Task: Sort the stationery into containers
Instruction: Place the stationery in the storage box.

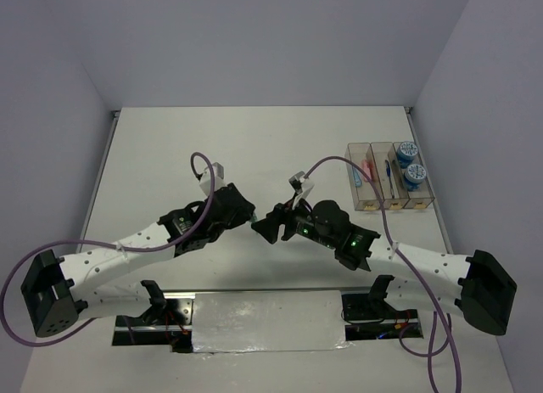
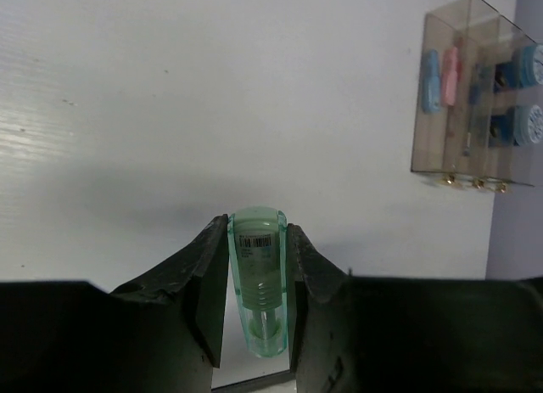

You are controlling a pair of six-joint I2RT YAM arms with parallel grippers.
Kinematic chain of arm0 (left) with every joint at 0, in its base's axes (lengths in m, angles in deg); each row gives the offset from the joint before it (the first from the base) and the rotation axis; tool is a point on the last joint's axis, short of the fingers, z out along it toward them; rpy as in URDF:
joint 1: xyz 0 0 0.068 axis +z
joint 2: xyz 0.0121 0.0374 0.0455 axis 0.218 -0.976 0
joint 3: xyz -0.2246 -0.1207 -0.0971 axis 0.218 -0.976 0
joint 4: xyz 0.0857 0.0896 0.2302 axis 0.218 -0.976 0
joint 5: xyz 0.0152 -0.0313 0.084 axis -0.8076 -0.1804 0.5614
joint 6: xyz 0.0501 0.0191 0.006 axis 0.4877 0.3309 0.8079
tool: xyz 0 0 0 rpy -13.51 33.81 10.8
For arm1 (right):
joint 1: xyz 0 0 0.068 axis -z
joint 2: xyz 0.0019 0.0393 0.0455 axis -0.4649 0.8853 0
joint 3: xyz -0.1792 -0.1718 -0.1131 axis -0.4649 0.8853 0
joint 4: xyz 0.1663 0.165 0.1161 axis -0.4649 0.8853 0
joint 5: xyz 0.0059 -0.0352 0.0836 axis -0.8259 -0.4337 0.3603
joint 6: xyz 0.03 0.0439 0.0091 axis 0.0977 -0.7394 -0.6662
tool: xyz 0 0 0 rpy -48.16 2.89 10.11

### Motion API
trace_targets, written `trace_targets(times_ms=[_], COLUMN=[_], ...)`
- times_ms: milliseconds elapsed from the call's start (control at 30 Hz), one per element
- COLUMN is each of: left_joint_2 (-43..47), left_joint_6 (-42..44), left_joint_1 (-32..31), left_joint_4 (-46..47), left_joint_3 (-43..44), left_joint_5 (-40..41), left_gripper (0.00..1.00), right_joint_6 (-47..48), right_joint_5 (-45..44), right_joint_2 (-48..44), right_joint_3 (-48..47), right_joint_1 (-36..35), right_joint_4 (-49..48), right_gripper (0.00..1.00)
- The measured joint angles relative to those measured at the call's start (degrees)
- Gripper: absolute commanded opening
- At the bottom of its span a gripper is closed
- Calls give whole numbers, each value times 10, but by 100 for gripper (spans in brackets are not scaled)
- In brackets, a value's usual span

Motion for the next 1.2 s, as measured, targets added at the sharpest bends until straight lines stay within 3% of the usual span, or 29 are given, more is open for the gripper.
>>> trace_targets(times_ms=[533, 633, 700, 733, 800, 833, 900, 1100, 1200], left_joint_2=[16, 21, 22, 22, 25, 25, 25, 29, 38], left_joint_6=[12, 12, 12, 13, 17, 16, 20, 11, 11], left_joint_1=[-48, -49, -50, -50, -50, -50, -50, -56, -57], left_joint_4=[12, 13, 13, 15, 16, 17, 18, -33, -116], left_joint_3=[17, 17, 17, 17, 17, 17, 17, 40, 100], left_joint_5=[16, 16, 16, 16, 18, 20, 21, 34, 76], left_gripper=[0, 0, 0, 5, 21, 56, 96, 99, 99], right_joint_6=[6, 9, 11, 10, 7, 5, 4, 12, 35], right_joint_5=[-23, -20, -14, -6, -2, 2, 6, 18, 34], right_joint_2=[25, 36, 40, 42, 46, 48, 50, 53, 46], right_joint_3=[9, 11, 14, 15, 19, 19, 19, 20, 22], right_joint_1=[1, 2, 4, 4, 7, 10, 11, 50, 128], right_joint_4=[-28, -45, -58, -66, -74, -80, -87, -90, -63], right_gripper=[56, 47, 29, 0, 0, 0, 0, 0, 0])
